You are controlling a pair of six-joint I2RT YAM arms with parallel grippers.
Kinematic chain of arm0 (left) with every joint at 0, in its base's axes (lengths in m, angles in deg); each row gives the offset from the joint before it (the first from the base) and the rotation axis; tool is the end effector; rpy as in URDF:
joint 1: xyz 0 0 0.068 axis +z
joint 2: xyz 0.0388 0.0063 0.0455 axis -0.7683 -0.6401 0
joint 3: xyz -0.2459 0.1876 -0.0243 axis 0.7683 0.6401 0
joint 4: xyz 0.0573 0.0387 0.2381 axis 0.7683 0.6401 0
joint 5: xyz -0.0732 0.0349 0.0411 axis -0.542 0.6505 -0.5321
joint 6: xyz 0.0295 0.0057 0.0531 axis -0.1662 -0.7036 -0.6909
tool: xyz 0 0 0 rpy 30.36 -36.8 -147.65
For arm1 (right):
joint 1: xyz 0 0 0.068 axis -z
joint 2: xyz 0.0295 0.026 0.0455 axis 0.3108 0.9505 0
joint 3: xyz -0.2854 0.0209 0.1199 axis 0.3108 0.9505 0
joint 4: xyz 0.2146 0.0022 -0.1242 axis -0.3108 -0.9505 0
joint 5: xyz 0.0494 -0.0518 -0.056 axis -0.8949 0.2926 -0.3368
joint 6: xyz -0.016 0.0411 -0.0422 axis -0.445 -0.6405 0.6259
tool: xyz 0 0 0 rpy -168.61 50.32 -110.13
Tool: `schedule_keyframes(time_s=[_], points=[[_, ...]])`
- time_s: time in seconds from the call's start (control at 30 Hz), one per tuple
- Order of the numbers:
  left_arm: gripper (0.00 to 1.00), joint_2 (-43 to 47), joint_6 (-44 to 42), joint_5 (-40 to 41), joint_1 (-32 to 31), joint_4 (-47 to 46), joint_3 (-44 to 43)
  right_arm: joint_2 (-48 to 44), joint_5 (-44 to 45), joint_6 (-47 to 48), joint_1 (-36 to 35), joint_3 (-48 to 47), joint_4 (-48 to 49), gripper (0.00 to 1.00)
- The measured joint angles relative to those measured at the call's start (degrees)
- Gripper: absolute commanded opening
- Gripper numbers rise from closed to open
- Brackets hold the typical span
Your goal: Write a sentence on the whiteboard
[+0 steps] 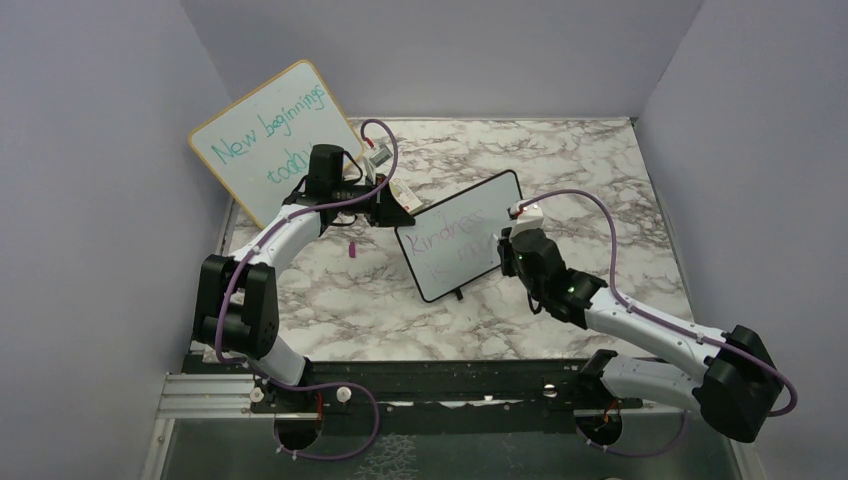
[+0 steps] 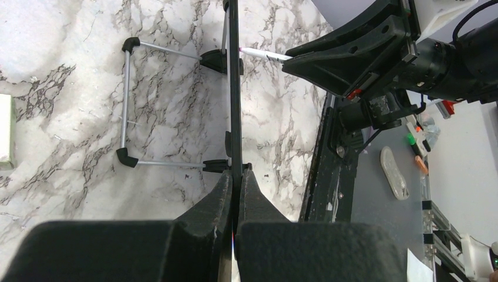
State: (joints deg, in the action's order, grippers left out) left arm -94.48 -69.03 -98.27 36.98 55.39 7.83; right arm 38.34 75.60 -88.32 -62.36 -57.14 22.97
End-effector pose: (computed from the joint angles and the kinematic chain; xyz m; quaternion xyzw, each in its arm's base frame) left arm 0.3095 -0.1146 0.3034 0.2756 0.7458 -0.5272 0.2997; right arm 0.1647 0.1312 0.2730 -0.0973 0.8384 0.0675 0.5320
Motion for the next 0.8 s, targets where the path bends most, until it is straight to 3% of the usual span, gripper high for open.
schedule_keyframes(time_s=[0.8], points=[[0.00,0.0,0.0,0.0,0.0,0.0,0.0,-1.6,-0.2,-3.4,0.0,1.2,-5.4,0.00]])
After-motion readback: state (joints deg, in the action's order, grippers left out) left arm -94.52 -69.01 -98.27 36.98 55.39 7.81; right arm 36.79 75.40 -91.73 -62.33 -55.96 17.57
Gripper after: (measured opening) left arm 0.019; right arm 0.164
